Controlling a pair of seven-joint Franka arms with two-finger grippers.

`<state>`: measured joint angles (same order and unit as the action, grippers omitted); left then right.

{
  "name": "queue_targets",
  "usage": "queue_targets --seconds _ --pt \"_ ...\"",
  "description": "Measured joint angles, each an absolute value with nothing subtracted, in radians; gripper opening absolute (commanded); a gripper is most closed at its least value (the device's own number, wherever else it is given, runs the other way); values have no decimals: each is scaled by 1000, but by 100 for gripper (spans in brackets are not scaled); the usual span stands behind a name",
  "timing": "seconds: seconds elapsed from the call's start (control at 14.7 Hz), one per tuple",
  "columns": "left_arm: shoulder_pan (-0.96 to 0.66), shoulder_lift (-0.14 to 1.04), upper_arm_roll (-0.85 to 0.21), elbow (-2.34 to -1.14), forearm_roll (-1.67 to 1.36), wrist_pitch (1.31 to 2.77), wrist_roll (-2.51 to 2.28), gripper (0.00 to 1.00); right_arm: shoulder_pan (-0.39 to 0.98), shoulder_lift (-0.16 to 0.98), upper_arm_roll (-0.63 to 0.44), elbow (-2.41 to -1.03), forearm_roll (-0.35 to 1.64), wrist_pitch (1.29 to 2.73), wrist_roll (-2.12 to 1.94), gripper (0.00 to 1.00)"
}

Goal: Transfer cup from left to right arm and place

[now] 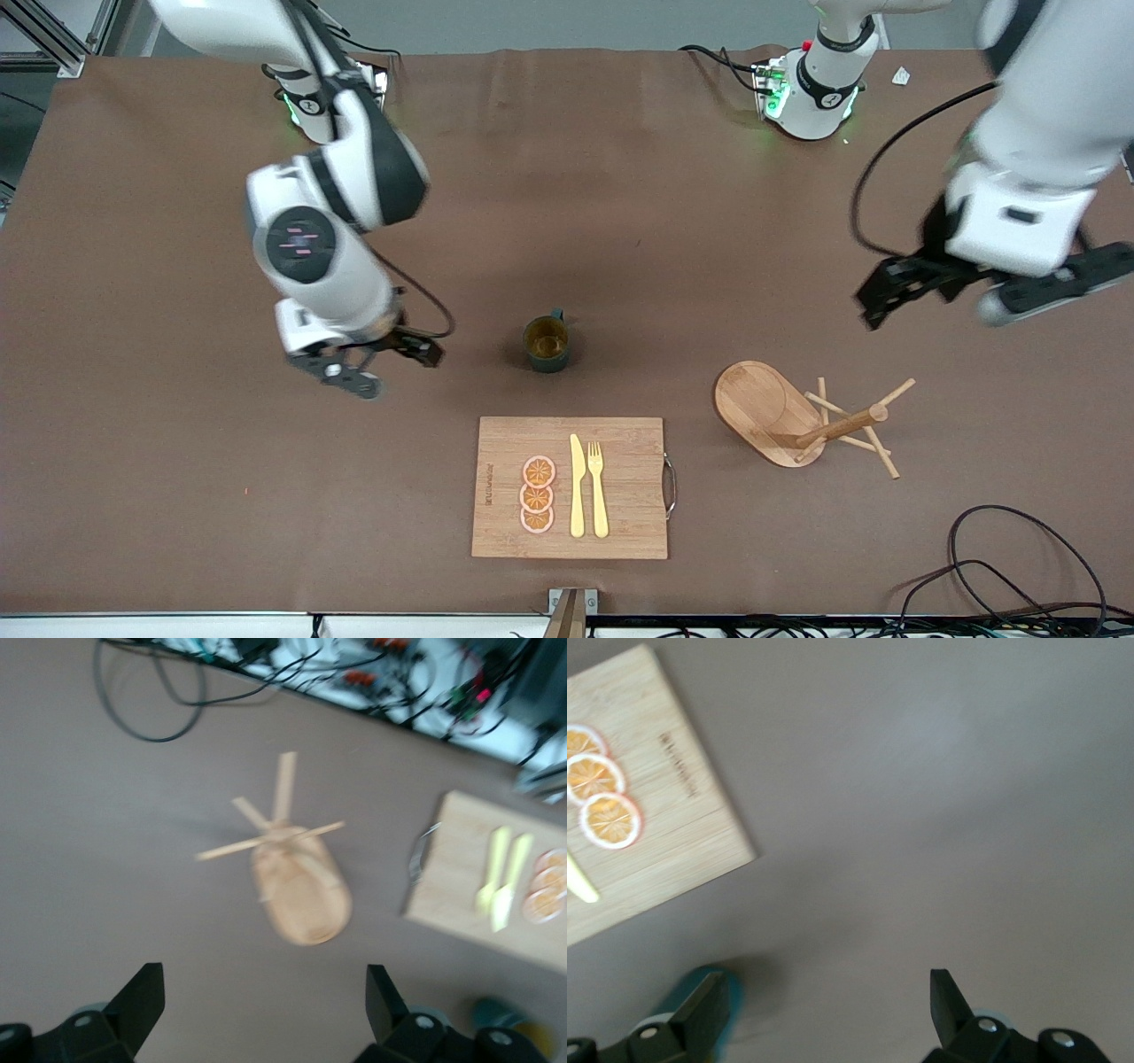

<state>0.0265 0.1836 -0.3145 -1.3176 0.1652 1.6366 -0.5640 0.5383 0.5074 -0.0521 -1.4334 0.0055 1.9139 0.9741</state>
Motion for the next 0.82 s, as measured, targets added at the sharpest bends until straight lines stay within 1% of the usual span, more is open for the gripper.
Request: queue_targets --seconds 0.27,0.54,0.82 --pt "140 171 -313 -1327 163 1551 -301 100 608 646 -52 -1345 181 2026 1109 100" --pt "212 171 -313 -1334 157 1509 -166 100 646 748 -51 -1268 207 2071 1222 100" --pt "226 165 -312 -1334 130 1487 -131 100 675 798 -38 -1238 213 2135 1297 99"
